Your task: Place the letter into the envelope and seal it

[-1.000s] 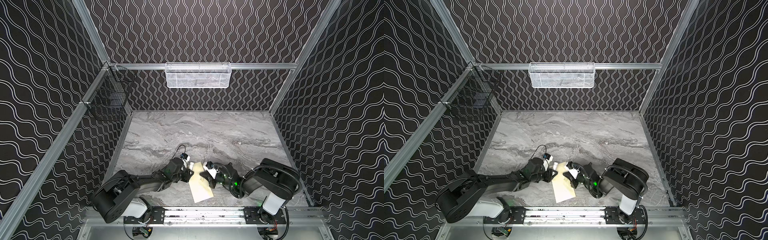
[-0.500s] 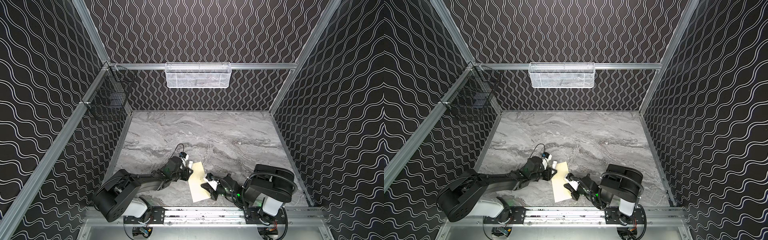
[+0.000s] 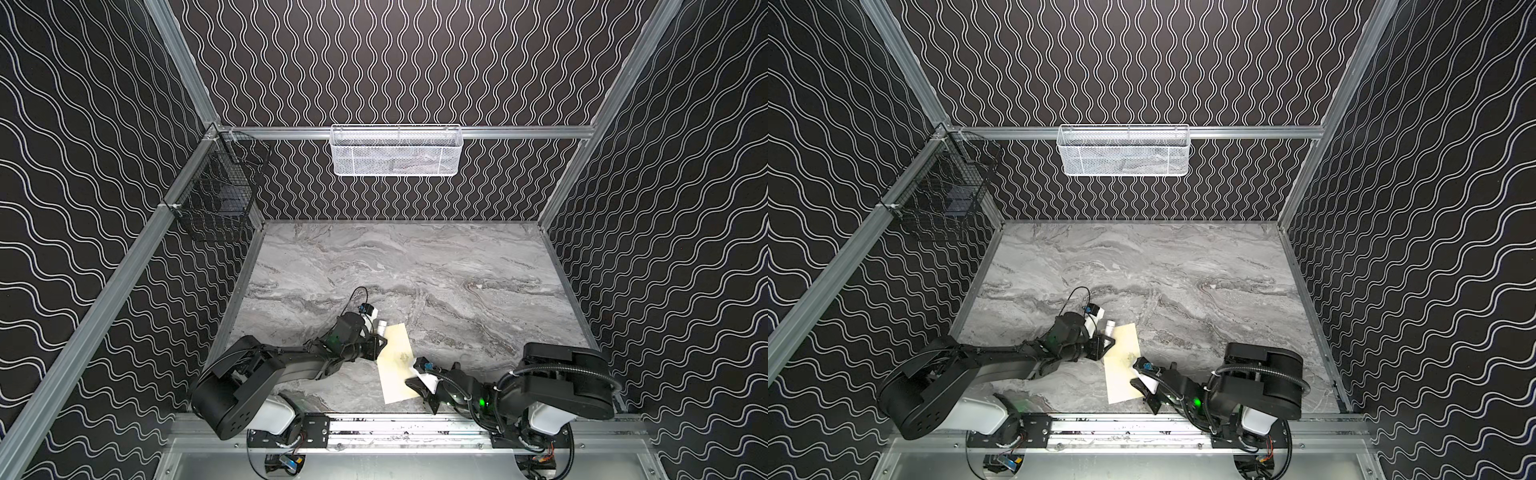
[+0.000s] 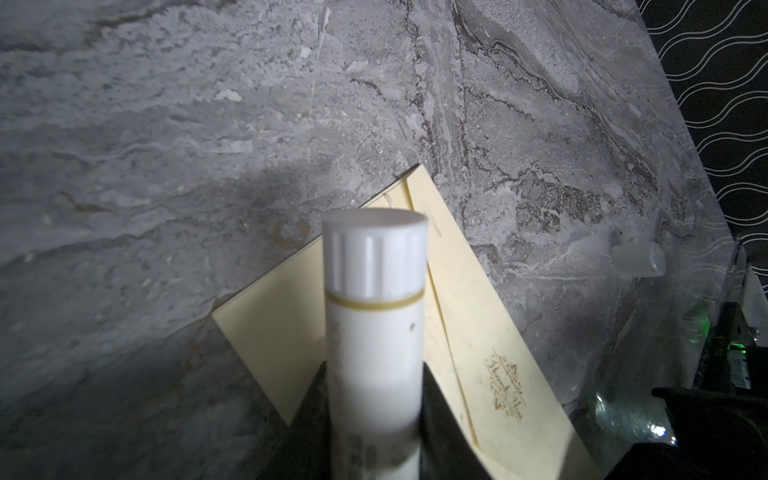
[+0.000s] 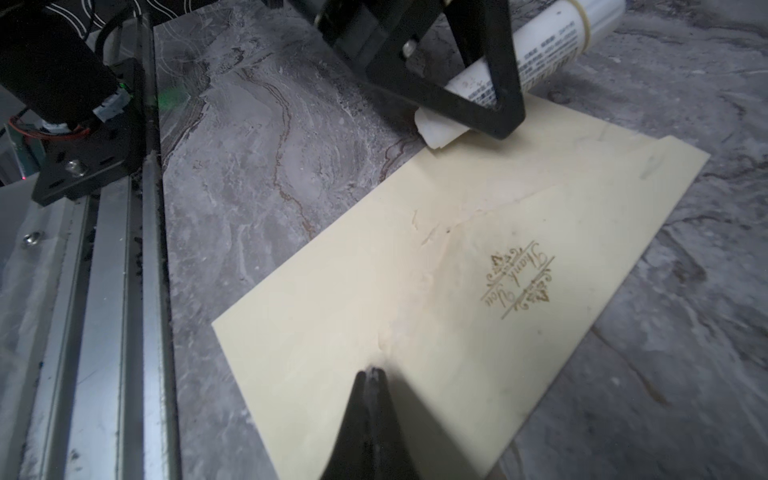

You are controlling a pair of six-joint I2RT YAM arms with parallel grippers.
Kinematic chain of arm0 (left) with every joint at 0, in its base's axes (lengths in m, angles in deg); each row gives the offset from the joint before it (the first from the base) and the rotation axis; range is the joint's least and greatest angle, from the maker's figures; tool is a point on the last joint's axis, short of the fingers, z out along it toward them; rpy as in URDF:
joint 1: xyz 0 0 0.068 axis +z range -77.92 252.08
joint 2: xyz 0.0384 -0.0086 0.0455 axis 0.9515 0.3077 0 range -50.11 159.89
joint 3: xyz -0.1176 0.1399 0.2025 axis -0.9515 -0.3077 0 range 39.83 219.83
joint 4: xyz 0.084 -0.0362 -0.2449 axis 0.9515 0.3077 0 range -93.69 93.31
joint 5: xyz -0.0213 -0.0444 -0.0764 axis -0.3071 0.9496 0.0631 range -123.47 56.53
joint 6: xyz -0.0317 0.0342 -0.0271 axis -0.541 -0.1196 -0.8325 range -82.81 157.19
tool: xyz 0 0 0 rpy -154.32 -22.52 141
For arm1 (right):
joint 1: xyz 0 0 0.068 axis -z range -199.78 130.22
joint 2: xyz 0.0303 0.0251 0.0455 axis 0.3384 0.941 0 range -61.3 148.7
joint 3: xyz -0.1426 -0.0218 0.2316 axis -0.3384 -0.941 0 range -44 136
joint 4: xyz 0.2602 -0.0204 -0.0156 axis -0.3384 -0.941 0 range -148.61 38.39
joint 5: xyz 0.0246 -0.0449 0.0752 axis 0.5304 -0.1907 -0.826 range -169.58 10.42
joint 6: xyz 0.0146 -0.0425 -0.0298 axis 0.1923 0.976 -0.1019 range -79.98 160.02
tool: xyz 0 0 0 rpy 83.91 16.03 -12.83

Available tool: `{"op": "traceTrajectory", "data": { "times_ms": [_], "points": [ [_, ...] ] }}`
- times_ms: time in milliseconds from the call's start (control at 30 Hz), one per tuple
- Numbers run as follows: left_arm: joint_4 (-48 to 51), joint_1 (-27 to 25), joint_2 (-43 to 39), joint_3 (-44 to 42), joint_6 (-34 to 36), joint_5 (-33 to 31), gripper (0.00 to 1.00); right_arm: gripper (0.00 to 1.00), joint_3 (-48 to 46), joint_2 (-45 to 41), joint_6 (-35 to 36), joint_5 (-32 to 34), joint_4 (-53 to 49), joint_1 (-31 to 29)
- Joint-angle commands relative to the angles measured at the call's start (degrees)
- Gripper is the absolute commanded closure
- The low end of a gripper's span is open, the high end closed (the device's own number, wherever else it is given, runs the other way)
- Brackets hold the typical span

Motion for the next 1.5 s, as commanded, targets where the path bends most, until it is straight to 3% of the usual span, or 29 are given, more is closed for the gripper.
{"op": "traceTrajectory", "data": {
  "times_ms": [0, 367, 533, 667, 800, 967, 1067, 1167, 1467],
  "points": [
    [5.41, 0.22, 0.77, -0.33, 0.15, -1.30, 1.00, 1.00, -1.91, -2.05, -5.88, 5.14, -10.41, -2.49],
    [5.17, 0.22, 1.20, -0.03, 1.04, 0.62, 1.00, 1.00, -1.93, -12.35, -14.24, 14.14, -22.50, -13.18],
    [6.06, 0.27, 0.69, 0.71, 1.54, 0.88, 1.00, 1.00, -2.62, -24.97, -7.18, 13.10, -21.11, -13.58],
    [7.84, 0.28, 0.41, 2.30, 2.61, 0.71, 1.00, 1.00, -4.30, -29.24, 4.90, 18.05, -12.54, -10.51],
    [7.93, 0.24, 0.69, 2.91, 2.84, 0.99, 1.00, 1.00, -3.10, -23.91, 13.14, 5.03, -5.20, 4.26],
    [6.60, 0.22, 2.53, 3.36, 2.54, 2.76, 1.00, 1.00, 1.22, -8.65, 19.43, -3.08, 5.36, 11.97],
    [6.53, 0.29, 3.09, 3.59, 2.42, 3.24, 1.00, 1.00, 3.91, 0.05, 19.90, -6.37, 12.25, 12.96],
    [6.34, 0.27, 2.70, 3.27, 2.08, 3.20, 1.00, 1.00, 6.73, 5.53, 19.07, -8.52, 12.69, 13.22],
    [4.37, 0.29, 3.69, 2.23, 1.03, 3.66, 1.00, 1.00, 9.16, 12.26, 17.47, -9.22, 8.21, 13.32]
  ]
}}
